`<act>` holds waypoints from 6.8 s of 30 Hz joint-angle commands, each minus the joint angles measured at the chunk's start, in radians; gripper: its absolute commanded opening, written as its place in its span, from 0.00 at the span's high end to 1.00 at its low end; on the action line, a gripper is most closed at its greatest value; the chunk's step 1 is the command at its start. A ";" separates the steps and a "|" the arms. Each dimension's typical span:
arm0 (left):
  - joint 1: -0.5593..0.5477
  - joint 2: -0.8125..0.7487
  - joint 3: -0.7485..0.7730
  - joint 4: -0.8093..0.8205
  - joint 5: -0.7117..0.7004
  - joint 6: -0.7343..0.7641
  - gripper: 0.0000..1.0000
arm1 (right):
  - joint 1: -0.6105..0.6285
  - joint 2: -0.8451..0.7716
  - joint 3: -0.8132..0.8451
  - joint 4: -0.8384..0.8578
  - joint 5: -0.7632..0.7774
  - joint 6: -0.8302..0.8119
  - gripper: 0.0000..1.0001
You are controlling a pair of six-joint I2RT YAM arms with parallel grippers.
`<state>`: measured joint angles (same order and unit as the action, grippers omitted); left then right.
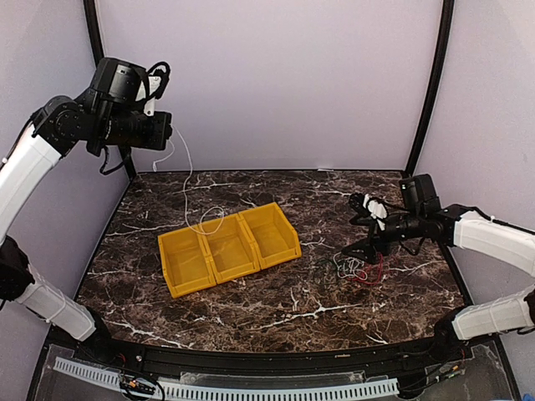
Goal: Untangle the cables
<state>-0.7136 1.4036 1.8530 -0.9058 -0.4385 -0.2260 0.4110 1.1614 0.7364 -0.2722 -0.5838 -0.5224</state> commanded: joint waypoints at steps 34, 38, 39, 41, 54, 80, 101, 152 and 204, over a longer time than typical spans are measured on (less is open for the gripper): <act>0.000 -0.081 0.270 -0.238 0.030 -0.109 1.00 | -0.005 0.030 0.011 0.001 -0.002 -0.019 0.03; 0.000 -0.120 0.215 -0.220 0.012 -0.116 1.00 | -0.005 0.039 0.014 -0.004 -0.002 -0.023 0.03; 0.000 -0.132 0.181 -0.218 0.010 -0.119 1.00 | -0.005 0.041 0.014 -0.004 -0.001 -0.024 0.03; 0.000 -0.148 0.120 -0.208 0.019 -0.126 1.00 | -0.005 0.043 0.014 -0.005 -0.001 -0.025 0.03; 0.000 -0.181 -0.070 -0.114 0.024 -0.116 1.00 | -0.005 0.055 0.015 -0.011 -0.004 -0.032 0.04; 0.001 -0.196 -0.180 -0.011 0.046 -0.140 1.00 | -0.005 0.073 0.017 -0.019 0.004 -0.042 0.04; 0.000 -0.216 -0.731 0.265 0.095 -0.212 1.00 | -0.005 0.091 0.017 -0.028 0.008 -0.056 0.05; 0.001 -0.176 -0.711 0.355 -0.018 -0.229 0.01 | -0.034 0.026 0.222 -0.095 0.147 -0.012 0.01; -0.323 0.375 -0.648 1.168 0.453 -0.229 0.50 | 0.065 0.213 0.031 -0.061 0.497 -0.257 0.30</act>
<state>-1.0389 1.8423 1.2461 0.2302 0.0616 -0.4171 0.4488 1.3609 0.7856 -0.4652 -0.1654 -0.7586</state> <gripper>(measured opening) 0.501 0.690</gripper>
